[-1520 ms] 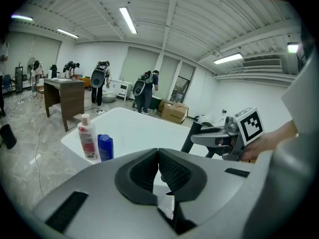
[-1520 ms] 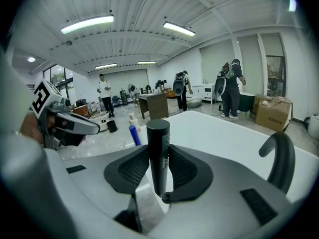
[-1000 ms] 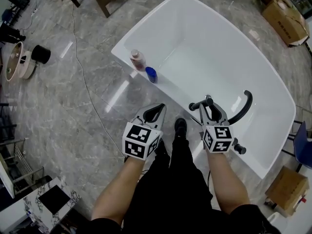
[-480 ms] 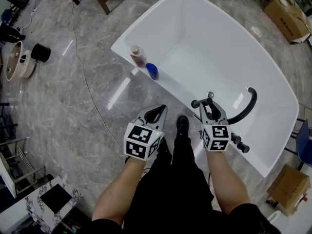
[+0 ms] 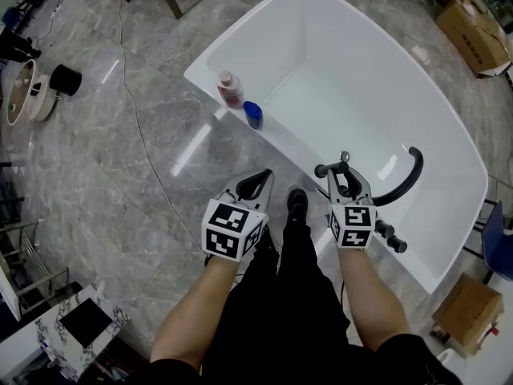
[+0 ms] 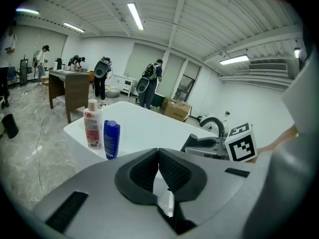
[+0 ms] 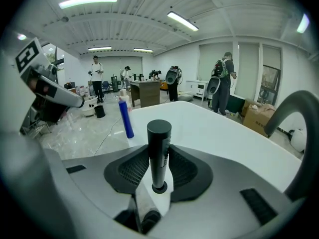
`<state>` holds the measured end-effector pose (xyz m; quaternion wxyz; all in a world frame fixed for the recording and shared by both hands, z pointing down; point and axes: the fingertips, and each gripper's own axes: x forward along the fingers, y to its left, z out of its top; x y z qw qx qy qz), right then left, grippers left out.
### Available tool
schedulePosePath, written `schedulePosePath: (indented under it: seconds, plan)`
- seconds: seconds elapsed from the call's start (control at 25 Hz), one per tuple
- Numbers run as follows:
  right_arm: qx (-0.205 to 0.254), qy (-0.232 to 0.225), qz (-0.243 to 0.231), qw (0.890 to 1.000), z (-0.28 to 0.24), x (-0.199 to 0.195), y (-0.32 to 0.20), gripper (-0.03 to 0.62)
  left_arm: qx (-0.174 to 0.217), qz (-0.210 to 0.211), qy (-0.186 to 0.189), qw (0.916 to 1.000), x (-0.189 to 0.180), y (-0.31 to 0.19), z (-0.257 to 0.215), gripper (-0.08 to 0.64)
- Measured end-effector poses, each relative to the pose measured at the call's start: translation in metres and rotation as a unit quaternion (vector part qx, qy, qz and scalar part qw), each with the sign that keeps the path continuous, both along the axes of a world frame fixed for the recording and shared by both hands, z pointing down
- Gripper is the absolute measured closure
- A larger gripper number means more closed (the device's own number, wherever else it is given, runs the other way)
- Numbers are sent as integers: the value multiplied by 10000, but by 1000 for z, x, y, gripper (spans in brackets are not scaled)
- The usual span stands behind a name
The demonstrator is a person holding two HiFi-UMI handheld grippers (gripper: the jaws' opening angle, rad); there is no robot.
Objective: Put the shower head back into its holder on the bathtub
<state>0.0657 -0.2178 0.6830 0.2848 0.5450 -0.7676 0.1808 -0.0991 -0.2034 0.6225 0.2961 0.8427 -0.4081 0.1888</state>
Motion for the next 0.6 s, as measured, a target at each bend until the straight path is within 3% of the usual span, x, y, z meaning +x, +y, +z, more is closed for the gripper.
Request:
schedulePosePath:
  seconds: [0.12, 0.6]
  plan:
    - [0, 147, -108, 9998, 1, -2, 1, 456, -5, -42, 39, 10000, -2, -2, 0, 545]
    - [-180, 16, -22, 9998, 17, -2, -1, 454, -52, -124, 48, 9999, -10, -1, 3, 545]
